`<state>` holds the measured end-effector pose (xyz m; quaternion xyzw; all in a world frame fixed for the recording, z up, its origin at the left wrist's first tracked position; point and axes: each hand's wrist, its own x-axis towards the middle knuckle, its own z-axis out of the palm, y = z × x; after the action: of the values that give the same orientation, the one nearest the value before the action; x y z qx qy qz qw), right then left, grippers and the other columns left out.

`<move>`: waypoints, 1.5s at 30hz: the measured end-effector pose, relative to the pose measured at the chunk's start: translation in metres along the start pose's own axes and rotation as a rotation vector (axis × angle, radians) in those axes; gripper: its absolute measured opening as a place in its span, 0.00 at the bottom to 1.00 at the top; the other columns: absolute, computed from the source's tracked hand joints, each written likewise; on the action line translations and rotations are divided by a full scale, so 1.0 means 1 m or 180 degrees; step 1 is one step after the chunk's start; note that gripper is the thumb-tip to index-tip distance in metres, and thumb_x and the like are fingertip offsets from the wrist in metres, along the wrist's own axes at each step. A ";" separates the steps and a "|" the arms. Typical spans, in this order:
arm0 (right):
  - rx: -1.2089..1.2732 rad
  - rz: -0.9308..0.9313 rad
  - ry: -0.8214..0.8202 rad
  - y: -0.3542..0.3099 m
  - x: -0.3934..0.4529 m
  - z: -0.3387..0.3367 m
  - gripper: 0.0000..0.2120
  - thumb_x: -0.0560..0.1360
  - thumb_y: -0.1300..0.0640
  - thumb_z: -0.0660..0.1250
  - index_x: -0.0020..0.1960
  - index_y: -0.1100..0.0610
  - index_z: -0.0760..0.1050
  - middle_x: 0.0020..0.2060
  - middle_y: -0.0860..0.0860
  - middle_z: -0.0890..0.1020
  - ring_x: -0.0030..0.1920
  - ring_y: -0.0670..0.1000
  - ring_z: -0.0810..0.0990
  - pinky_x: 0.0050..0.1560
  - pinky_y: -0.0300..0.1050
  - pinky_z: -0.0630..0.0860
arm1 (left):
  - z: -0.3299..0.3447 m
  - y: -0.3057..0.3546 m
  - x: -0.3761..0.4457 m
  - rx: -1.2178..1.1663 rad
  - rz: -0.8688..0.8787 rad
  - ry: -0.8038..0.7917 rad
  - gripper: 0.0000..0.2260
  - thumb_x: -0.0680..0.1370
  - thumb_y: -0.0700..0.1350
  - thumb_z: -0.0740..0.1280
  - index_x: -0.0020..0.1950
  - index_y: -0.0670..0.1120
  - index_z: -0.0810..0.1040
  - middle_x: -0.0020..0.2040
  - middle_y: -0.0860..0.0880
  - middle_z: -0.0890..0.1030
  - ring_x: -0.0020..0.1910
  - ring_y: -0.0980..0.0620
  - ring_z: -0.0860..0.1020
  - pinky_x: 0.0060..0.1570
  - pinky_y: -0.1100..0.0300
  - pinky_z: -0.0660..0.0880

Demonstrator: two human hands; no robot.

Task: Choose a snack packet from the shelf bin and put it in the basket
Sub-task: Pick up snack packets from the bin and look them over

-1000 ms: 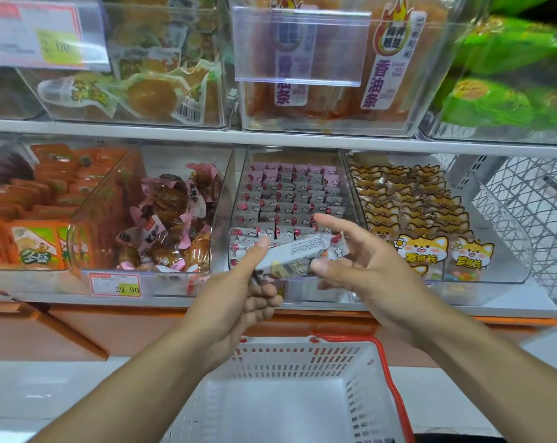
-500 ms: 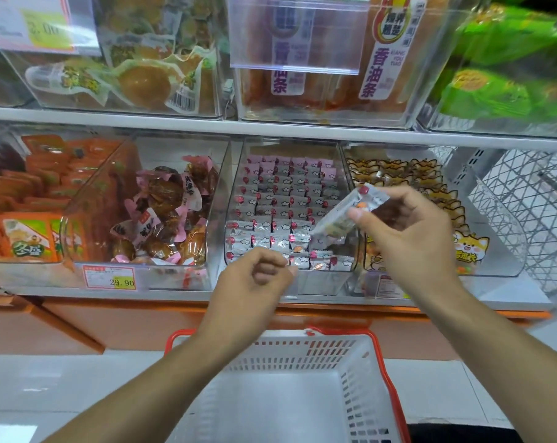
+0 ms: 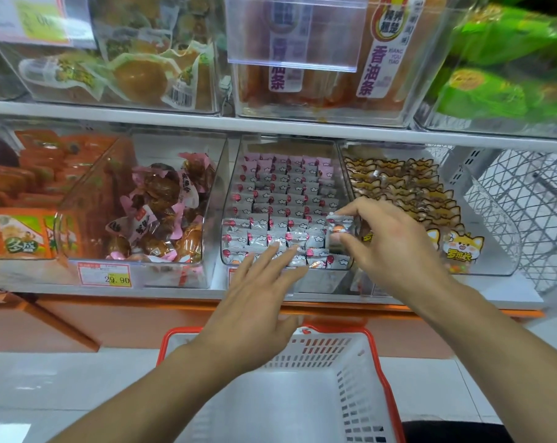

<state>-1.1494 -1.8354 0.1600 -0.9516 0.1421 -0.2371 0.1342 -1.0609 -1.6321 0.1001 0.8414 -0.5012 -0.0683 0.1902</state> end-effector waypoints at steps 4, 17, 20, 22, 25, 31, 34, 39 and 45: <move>-0.0257 0.0023 -0.0287 0.003 0.002 0.005 0.13 0.75 0.48 0.74 0.56 0.42 0.74 0.39 0.37 0.67 0.39 0.43 0.69 0.35 0.42 0.64 | 0.000 -0.001 -0.001 0.0034 0.0099 -0.0011 0.32 0.80 0.60 0.64 0.81 0.60 0.55 0.83 0.61 0.45 0.79 0.61 0.34 0.74 0.58 0.29; -0.1740 -0.0423 -0.0340 -0.012 0.019 0.027 0.06 0.74 0.54 0.74 0.51 0.50 0.86 0.41 0.49 0.83 0.47 0.55 0.75 0.45 0.49 0.57 | -0.006 0.001 -0.003 0.0074 0.0164 -0.0138 0.22 0.80 0.58 0.64 0.75 0.59 0.70 0.84 0.57 0.44 0.80 0.57 0.34 0.72 0.59 0.26; -0.1766 -0.0581 -0.0249 -0.018 0.023 0.034 0.08 0.78 0.53 0.70 0.55 0.51 0.84 0.44 0.49 0.84 0.50 0.56 0.76 0.49 0.50 0.59 | -0.007 0.001 -0.004 0.0138 0.0184 -0.0169 0.22 0.80 0.57 0.64 0.74 0.58 0.71 0.84 0.56 0.45 0.80 0.57 0.35 0.67 0.64 0.22; -0.1850 -0.0580 -0.0524 -0.020 0.023 0.040 0.08 0.79 0.53 0.66 0.55 0.50 0.82 0.47 0.49 0.83 0.54 0.56 0.75 0.51 0.51 0.58 | -0.006 0.001 -0.004 0.0166 0.0195 -0.0183 0.22 0.80 0.57 0.64 0.74 0.58 0.71 0.84 0.56 0.45 0.80 0.57 0.35 0.66 0.64 0.21; -0.1712 -0.0396 -0.0672 -0.019 0.024 0.044 0.06 0.80 0.53 0.64 0.54 0.49 0.79 0.48 0.47 0.84 0.55 0.54 0.75 0.53 0.51 0.57 | -0.006 -0.001 -0.004 0.0174 0.0217 -0.0200 0.22 0.80 0.58 0.64 0.74 0.58 0.71 0.84 0.57 0.45 0.79 0.59 0.34 0.65 0.65 0.20; -0.0048 0.0135 -0.0033 -0.021 0.020 0.039 0.05 0.83 0.56 0.62 0.49 0.48 0.68 0.37 0.43 0.79 0.41 0.48 0.76 0.51 0.48 0.65 | -0.004 -0.003 -0.004 0.0143 0.0226 -0.0170 0.22 0.80 0.58 0.65 0.74 0.58 0.71 0.84 0.57 0.46 0.79 0.60 0.34 0.62 0.67 0.18; 0.0803 0.0495 0.0463 -0.019 0.022 0.024 0.03 0.84 0.54 0.61 0.51 0.49 0.70 0.39 0.41 0.79 0.39 0.41 0.78 0.39 0.42 0.75 | -0.004 -0.004 -0.003 -0.0014 0.0204 -0.0093 0.22 0.80 0.57 0.66 0.74 0.58 0.71 0.83 0.58 0.48 0.79 0.61 0.36 0.65 0.68 0.22; 0.1831 0.0867 0.1285 -0.021 0.017 -0.004 0.01 0.83 0.55 0.64 0.52 0.50 0.73 0.43 0.42 0.80 0.43 0.38 0.78 0.44 0.33 0.72 | -0.015 0.002 -0.003 -0.1068 -0.0378 0.0592 0.25 0.80 0.54 0.69 0.76 0.63 0.65 0.76 0.66 0.63 0.77 0.65 0.53 0.75 0.66 0.48; 0.4267 0.2367 0.0471 -0.038 0.005 0.004 0.05 0.83 0.64 0.62 0.51 0.61 0.76 0.49 0.57 0.87 0.48 0.50 0.87 0.43 0.38 0.82 | -0.037 0.006 0.004 -0.3578 -0.1344 0.1107 0.09 0.80 0.51 0.69 0.60 0.58 0.79 0.53 0.58 0.86 0.53 0.63 0.83 0.57 0.60 0.80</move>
<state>-1.1350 -1.8014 0.1710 -0.5382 0.2871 -0.2748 0.7432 -1.0523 -1.6286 0.1370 0.6925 -0.1733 -0.2197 0.6650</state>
